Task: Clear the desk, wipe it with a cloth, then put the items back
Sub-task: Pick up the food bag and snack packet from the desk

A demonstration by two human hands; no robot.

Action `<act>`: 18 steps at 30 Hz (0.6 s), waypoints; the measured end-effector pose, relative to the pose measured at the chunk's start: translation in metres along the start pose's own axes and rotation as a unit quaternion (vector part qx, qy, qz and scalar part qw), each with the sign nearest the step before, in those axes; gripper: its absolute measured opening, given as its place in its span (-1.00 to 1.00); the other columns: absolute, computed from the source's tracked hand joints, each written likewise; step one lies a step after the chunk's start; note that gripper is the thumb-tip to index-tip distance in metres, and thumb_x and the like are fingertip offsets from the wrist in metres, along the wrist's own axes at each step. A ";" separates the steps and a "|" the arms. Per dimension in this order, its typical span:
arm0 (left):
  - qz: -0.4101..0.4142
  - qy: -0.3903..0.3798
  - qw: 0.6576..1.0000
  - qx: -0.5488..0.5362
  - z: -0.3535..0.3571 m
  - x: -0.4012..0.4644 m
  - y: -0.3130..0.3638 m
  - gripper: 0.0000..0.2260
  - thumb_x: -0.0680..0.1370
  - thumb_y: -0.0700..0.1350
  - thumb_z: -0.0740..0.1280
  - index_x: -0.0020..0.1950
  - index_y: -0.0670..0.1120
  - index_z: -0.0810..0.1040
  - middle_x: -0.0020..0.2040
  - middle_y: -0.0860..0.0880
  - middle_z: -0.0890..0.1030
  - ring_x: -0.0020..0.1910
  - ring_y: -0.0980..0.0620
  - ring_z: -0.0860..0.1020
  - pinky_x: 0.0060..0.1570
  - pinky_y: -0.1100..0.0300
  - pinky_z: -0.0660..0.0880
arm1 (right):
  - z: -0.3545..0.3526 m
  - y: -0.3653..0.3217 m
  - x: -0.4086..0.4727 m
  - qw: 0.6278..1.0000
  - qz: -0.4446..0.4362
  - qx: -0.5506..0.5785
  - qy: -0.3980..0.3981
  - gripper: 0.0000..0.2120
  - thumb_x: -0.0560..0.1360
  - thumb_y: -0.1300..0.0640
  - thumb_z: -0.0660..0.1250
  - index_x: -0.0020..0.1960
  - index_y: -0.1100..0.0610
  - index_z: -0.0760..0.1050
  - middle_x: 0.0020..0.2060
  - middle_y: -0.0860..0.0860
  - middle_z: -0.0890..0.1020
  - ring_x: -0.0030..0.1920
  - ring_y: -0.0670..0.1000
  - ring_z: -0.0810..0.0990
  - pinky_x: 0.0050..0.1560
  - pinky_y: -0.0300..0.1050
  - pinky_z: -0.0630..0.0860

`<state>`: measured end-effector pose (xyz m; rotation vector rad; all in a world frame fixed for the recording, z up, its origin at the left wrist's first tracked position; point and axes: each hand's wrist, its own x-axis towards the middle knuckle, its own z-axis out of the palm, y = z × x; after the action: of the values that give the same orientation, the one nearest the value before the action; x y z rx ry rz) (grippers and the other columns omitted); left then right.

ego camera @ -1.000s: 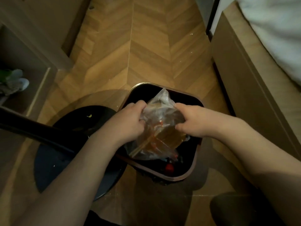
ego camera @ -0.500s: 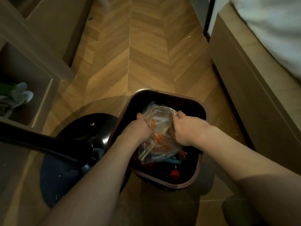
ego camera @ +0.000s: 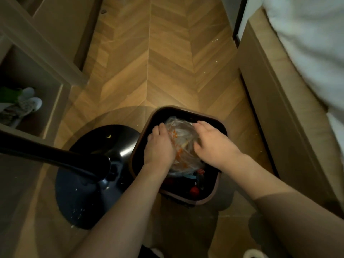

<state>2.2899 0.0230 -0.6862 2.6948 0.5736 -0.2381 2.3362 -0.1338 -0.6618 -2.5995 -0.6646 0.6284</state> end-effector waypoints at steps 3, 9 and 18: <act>0.009 0.001 1.000 -0.005 -0.042 -0.015 0.020 -0.52 0.66 -0.15 0.20 0.58 -0.17 0.20 0.52 -0.17 0.31 0.45 -0.17 0.34 0.39 -0.01 0.32 | -0.038 -0.021 -0.021 1.000 0.004 0.008 0.003 -0.42 0.60 0.08 0.23 0.57 0.18 0.18 0.55 0.13 0.23 0.54 0.09 0.19 0.54 -0.07 0.13; 0.026 -0.032 0.999 -0.023 -0.175 -0.074 0.081 -0.59 0.67 -0.13 0.20 0.53 -0.15 0.30 0.46 -0.14 0.39 0.40 -0.15 0.39 0.35 0.03 0.35 | -0.165 -0.087 -0.094 1.000 0.018 0.011 -0.007 -0.45 0.58 0.09 0.24 0.54 0.15 0.22 0.46 0.10 0.35 0.46 0.09 0.30 0.48 0.01 0.27; 0.055 0.008 0.998 0.022 -0.454 -0.190 0.184 -0.59 0.69 -0.09 0.17 0.52 -0.20 0.30 0.42 -0.17 0.41 0.37 -0.17 0.40 0.36 0.02 0.32 | -0.410 -0.209 -0.234 0.999 0.030 -0.009 -0.008 -0.49 0.56 0.13 0.25 0.48 0.19 0.26 0.44 0.13 0.36 0.46 0.14 0.29 0.46 0.03 0.28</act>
<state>2.2352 -0.0228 -0.1656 2.7619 0.4264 -0.2024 2.2854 -0.1887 -0.1509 -2.6421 -0.6023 0.6638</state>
